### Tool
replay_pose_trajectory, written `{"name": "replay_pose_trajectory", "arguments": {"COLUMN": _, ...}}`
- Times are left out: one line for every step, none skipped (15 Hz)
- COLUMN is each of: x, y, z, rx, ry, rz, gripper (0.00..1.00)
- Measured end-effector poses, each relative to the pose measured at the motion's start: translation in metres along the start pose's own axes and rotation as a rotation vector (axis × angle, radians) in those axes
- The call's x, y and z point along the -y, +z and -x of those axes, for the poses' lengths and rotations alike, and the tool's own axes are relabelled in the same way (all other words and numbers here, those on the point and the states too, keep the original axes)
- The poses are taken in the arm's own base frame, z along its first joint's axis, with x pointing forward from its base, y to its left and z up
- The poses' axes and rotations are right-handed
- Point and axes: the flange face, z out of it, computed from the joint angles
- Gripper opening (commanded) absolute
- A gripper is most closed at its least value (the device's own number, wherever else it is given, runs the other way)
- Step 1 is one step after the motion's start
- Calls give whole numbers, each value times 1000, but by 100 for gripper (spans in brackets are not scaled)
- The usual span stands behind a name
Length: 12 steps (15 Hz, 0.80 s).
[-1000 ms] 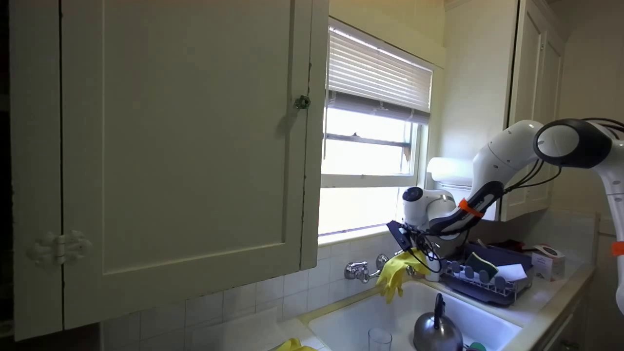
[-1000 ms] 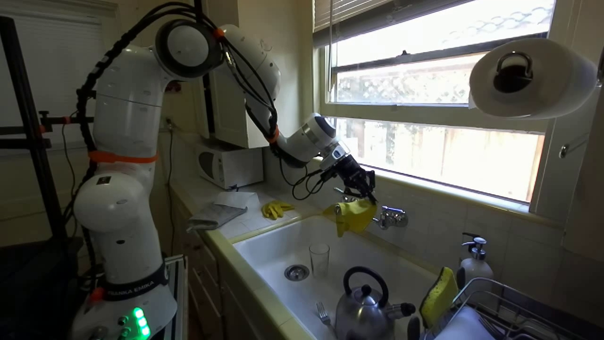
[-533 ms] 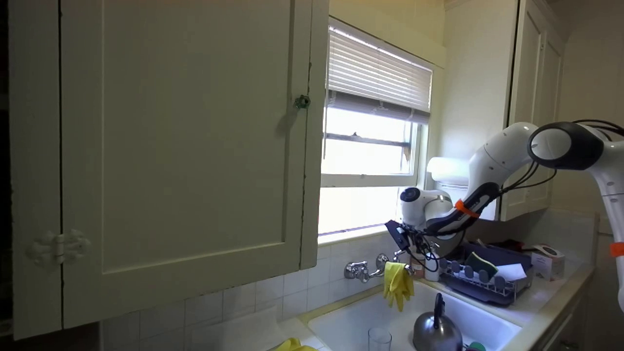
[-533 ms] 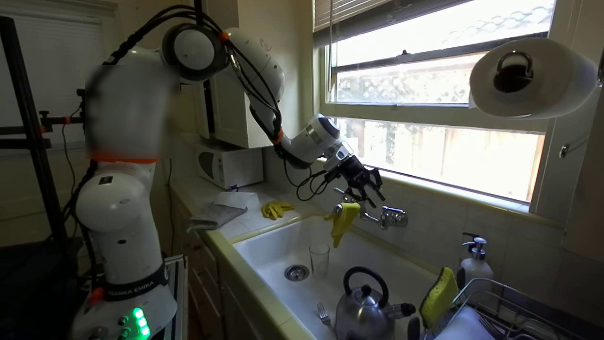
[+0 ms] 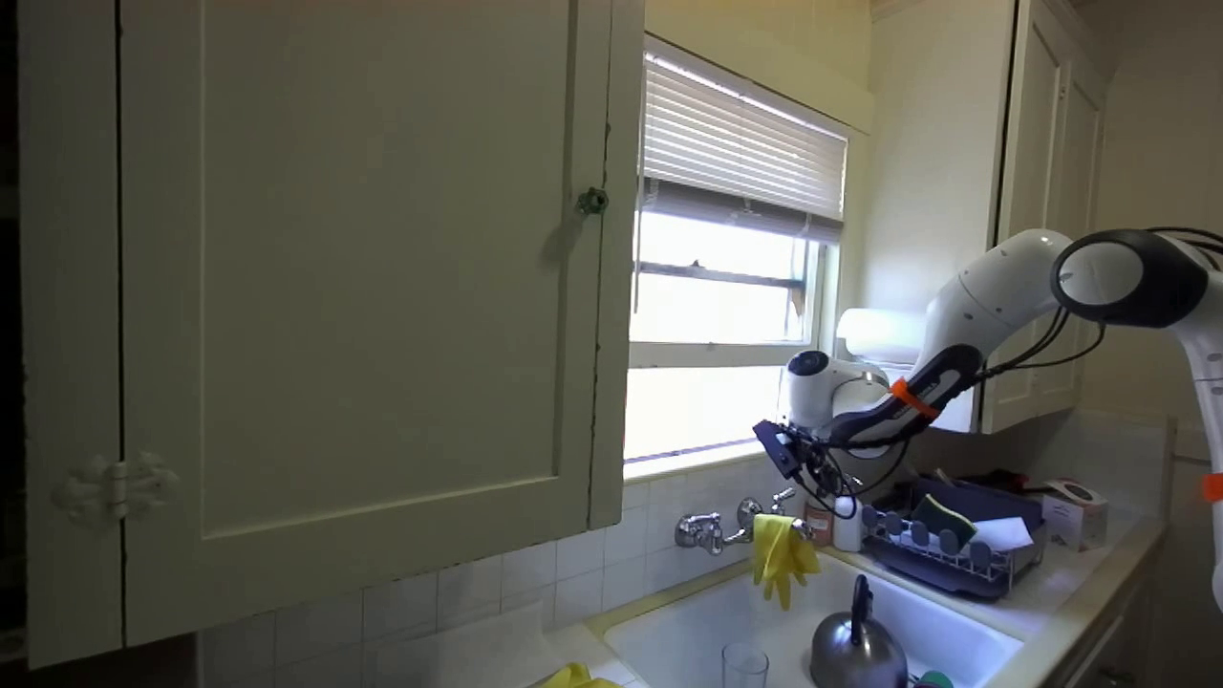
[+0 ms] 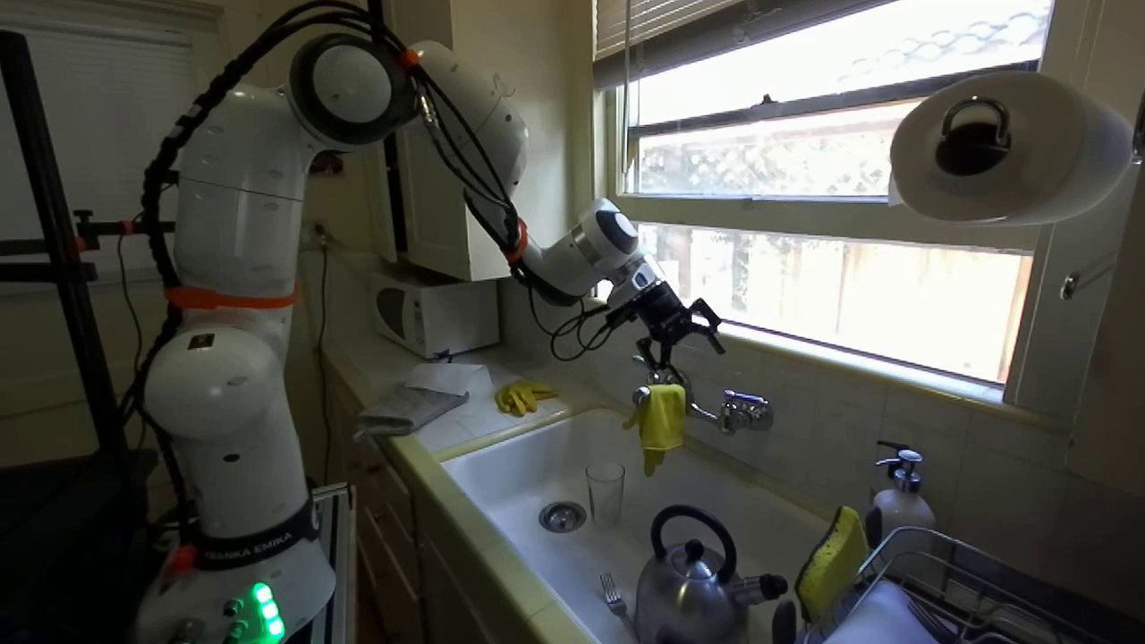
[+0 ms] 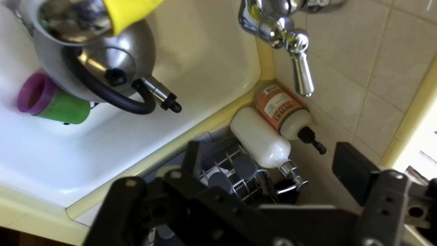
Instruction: Hang one yellow glove on the faucet.
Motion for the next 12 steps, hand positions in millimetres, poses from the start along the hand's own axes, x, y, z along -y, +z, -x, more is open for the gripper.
{"name": "replay_pose_trajectory", "arguments": {"x": -1, "y": -12, "z": -3, "rx": 46, "ry": 1, "rz": 27, "gripper": 100}}
{"name": "replay_pose_trajectory", "arguments": {"x": -4, "y": -23, "z": -7, "rx": 84, "ry": 9, "rz": 56, "gripper": 100}}
{"name": "replay_pose_trajectory", "arguments": {"x": -7, "y": -33, "z": -13, "rx": 120, "ry": 28, "rz": 87, "gripper": 100}}
{"name": "replay_pose_trajectory", "arguments": {"x": -8, "y": -42, "z": -20, "rx": 152, "ry": 60, "rz": 115, "gripper": 100}}
{"name": "replay_pose_trajectory", "arguments": {"x": -7, "y": -49, "z": -30, "rx": 180, "ry": 100, "rz": 140, "gripper": 100}}
{"name": "replay_pose_trajectory", "arguments": {"x": -3, "y": -57, "z": -40, "rx": 206, "ry": 147, "rz": 162, "gripper": 100}}
{"name": "replay_pose_trajectory", "arguments": {"x": 2, "y": -64, "z": -53, "rx": 231, "ry": 197, "rz": 185, "gripper": 100}}
{"name": "replay_pose_trajectory", "arguments": {"x": 8, "y": -71, "z": -66, "rx": 254, "ry": 249, "rz": 208, "gripper": 100}}
{"name": "replay_pose_trajectory", "arguments": {"x": 13, "y": -79, "z": -80, "rx": 276, "ry": 304, "rz": 226, "gripper": 100}}
{"name": "replay_pose_trajectory", "arguments": {"x": 16, "y": -87, "z": -92, "rx": 294, "ry": 355, "rz": 240, "gripper": 100}}
{"name": "replay_pose_trajectory", "arguments": {"x": 19, "y": -94, "z": -102, "rx": 310, "ry": 407, "rz": 243, "gripper": 100}}
{"name": "replay_pose_trajectory", "arguments": {"x": 21, "y": -100, "z": -110, "rx": 322, "ry": 454, "rz": 244, "gripper": 100}}
